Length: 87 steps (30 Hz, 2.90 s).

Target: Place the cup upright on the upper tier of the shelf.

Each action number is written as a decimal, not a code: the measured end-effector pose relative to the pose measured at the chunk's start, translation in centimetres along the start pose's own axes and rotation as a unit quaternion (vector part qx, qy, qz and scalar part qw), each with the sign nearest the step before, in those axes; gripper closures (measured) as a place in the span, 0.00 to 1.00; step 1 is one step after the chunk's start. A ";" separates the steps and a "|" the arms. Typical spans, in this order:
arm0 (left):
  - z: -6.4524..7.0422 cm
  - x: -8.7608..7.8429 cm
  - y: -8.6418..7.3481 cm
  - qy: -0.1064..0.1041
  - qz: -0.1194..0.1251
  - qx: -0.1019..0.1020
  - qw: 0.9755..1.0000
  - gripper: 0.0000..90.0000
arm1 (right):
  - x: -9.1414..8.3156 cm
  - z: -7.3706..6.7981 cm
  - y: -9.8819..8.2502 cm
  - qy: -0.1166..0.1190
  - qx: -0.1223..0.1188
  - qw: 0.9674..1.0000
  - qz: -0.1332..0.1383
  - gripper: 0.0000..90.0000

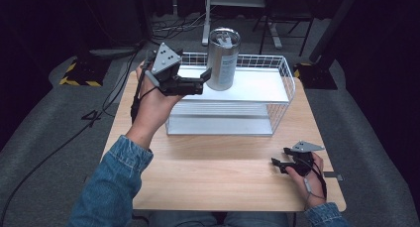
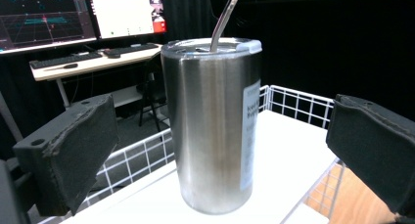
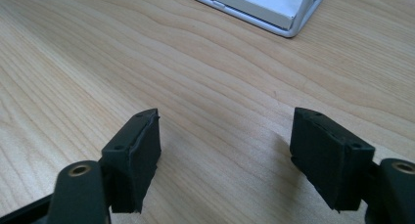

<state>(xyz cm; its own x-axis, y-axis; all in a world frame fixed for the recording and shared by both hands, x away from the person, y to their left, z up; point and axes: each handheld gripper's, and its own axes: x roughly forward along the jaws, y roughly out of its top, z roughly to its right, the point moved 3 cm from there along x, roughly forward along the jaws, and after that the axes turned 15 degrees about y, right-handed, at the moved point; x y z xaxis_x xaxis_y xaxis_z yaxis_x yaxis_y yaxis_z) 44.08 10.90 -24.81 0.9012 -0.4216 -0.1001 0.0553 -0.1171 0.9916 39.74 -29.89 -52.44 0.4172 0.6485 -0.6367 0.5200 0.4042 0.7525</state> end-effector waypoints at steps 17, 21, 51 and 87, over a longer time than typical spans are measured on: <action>-1.8 -6.0 -2.6 -0.031 -0.018 0.017 0.999 0.00 | 0.0 0.0 0.0 0.002 -0.002 1.000 -0.002 0.31; -2.6 -7.2 -3.9 -0.031 -0.026 0.023 0.999 0.00 | 0.0 0.0 0.0 0.002 -0.003 1.000 -0.002 0.31; -5.7 -10.0 -14.8 0.016 -0.120 0.016 0.993 0.00 | 0.3 0.0 0.3 0.005 -0.006 1.000 -0.002 0.31; -5.4 -10.3 -27.3 0.031 -0.288 0.003 0.957 0.04 | 0.4 0.0 0.3 0.007 -0.007 1.000 -0.003 0.31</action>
<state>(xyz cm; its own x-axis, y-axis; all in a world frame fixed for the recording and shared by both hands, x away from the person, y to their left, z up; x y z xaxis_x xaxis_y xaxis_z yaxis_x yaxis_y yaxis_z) 35.55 23.28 -50.39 0.7459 -0.2320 -0.6244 0.5482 -0.3188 0.7732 40.03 -29.50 -52.43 0.4046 0.6545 -0.6386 0.5110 0.4173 0.7515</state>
